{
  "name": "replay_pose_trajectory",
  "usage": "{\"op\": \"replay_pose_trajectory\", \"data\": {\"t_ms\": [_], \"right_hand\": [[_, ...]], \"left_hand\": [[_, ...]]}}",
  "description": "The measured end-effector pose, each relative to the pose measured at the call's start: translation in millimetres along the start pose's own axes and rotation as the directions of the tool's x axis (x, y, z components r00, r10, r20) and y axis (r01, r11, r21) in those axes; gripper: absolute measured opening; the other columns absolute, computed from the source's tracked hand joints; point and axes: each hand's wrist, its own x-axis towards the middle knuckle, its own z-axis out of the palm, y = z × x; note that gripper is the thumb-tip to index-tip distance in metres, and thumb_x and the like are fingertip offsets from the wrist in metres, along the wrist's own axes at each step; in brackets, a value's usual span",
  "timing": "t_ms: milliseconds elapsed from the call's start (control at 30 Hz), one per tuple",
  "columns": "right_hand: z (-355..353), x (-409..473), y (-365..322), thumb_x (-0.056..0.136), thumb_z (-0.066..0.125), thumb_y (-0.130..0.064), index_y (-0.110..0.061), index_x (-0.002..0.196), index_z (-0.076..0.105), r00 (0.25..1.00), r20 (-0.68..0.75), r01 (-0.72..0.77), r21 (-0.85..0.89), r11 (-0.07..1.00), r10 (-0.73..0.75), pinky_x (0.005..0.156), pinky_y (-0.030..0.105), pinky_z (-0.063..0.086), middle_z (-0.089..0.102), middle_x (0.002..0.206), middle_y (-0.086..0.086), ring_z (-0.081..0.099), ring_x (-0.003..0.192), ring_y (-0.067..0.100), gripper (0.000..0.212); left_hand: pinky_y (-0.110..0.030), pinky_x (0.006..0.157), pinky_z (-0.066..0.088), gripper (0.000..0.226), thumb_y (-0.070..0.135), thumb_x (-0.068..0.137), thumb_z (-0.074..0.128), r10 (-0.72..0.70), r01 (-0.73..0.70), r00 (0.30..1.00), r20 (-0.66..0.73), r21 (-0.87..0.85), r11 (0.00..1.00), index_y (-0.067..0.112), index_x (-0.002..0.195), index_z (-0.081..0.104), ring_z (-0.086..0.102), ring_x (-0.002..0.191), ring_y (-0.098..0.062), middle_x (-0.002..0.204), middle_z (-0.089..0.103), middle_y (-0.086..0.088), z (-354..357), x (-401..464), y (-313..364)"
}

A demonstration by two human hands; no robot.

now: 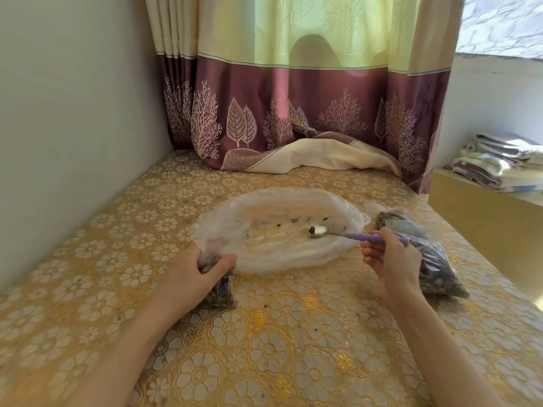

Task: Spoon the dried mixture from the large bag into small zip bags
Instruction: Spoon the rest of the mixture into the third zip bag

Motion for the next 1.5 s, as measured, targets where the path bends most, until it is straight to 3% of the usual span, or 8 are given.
{"op": "replay_pose_trajectory", "data": {"t_ms": [167, 400, 733, 867, 1000, 1200, 1400, 1500], "right_hand": [[18, -14, -10, 0.097, 0.049, -0.016, -0.01, 0.056, 0.072, 0.987, 0.145, 0.069, 0.047, 0.997, -0.075, 0.044, 0.018, 0.043, 0.073, 0.075, 0.014, 0.052, 0.05, 0.012, 0.047], [51, -36, -47, 0.099, 0.046, -0.021, -0.002, 0.078, 0.067, 0.897, 0.41, 0.116, 0.137, 0.984, -0.163, 0.047, 0.02, 0.046, 0.073, 0.086, 0.022, 0.055, 0.053, 0.014, 0.035], [71, -47, -55, 0.096, 0.045, -0.003, -0.002, 0.093, 0.063, 0.792, 0.59, 0.158, 0.048, 0.986, -0.155, 0.053, 0.024, 0.049, 0.072, 0.079, 0.011, 0.058, 0.059, 0.016, 0.019], [70, -28, -56, 0.1, 0.046, -0.021, -0.007, 0.082, 0.061, 0.875, 0.459, 0.11, 0.124, 0.986, -0.155, 0.052, 0.021, 0.046, 0.073, 0.087, 0.017, 0.054, 0.057, 0.013, 0.027], [75, -3, -61, 0.1, 0.042, -0.036, -0.012, 0.074, 0.057, 0.948, 0.244, 0.214, -0.011, 0.977, -0.205, 0.052, 0.022, 0.045, 0.071, 0.069, 0.009, 0.054, 0.052, 0.009, 0.039], [99, 16, -71, 0.099, 0.044, -0.037, -0.011, 0.066, 0.052, 0.861, 0.456, 0.408, -0.358, 0.84, -0.225, 0.046, 0.025, 0.051, 0.056, 0.047, -0.004, 0.055, 0.043, 0.008, 0.043], [101, 1, -44, 0.09, 0.059, -0.042, -0.004, 0.092, 0.062, 0.649, 0.745, 0.716, -0.667, 0.206, 0.155, 0.063, 0.019, 0.045, 0.065, 0.114, -0.011, 0.053, 0.064, -0.003, 0.038], [100, -20, -28, 0.085, 0.063, -0.051, -0.022, 0.079, 0.048, 0.617, 0.712, 0.778, -0.615, -0.125, 0.335, 0.065, 0.029, 0.045, 0.059, 0.094, -0.006, 0.056, 0.078, 0.015, 0.033]], "left_hand": [[-0.03, 0.065, 0.035, 0.067, 0.066, 0.055, 0.06, -0.048, 0.047, 0.999, -0.007, -0.15, 0.988, 0.006, 0.083, 0.05, 0.044, 0.073, -0.016, 0.081, 0.047, -0.004, 0, 1, 2], [-0.012, 0.075, 0.039, 0.056, 0.056, 0.058, 0.067, -0.009, 0.038, 0.995, 0.096, -0.307, 0.951, 0.032, 0.106, 0.052, 0.057, 0.099, -0.002, 0.106, 0.059, 0.016, -2, 1, 2], [0.006, 0.059, 0.036, 0.026, 0.029, 0.075, 0.074, 0.03, -0.013, 0.998, 0.051, -0.304, 0.953, 0.033, 0.088, 0.052, 0.049, 0.069, 0.024, 0.087, 0.052, 0.028, -4, -1, 5], [-0.015, 0.045, 0.03, 0.037, 0.038, 0.078, 0.069, -0.03, 0.023, 0.999, -0.026, -0.26, 0.965, 0.02, 0.06, 0.041, 0.038, 0.045, -0.001, 0.054, 0.034, 0.013, -5, -3, 11], [-0.025, 0.052, 0.043, 0.063, 0.057, 0.06, 0.061, -0.096, 0.1, 0.995, 0.029, -0.389, 0.916, -0.004, 0.076, 0.06, 0.05, 0.054, -0.015, 0.064, 0.051, -0.007, -11, -2, 13], [-0.054, 0.087, 0.05, 0.044, 0.053, 0.056, 0.07, -0.095, 0.129, 0.992, 0.088, -0.593, 0.795, 0.013, 0.073, 0.077, 0.068, 0.081, -0.032, 0.079, 0.073, -0.014, -23, -4, 17], [-0.034, 0.062, 0.056, 0.049, 0.046, 0.056, 0.073, -0.145, 0.1, 0.989, -0.002, -0.717, 0.69, 0.004, 0.082, 0.07, 0.07, 0.073, -0.027, 0.079, 0.073, -0.013, -28, -3, 13], [-0.025, 0.048, 0.053, 0.039, 0.036, 0.066, 0.069, -0.127, 0.081, 0.992, -0.004, -0.747, 0.659, 0.001, 0.084, 0.069, 0.069, 0.062, -0.021, 0.076, 0.073, -0.012, -30, -4, 14]]}}
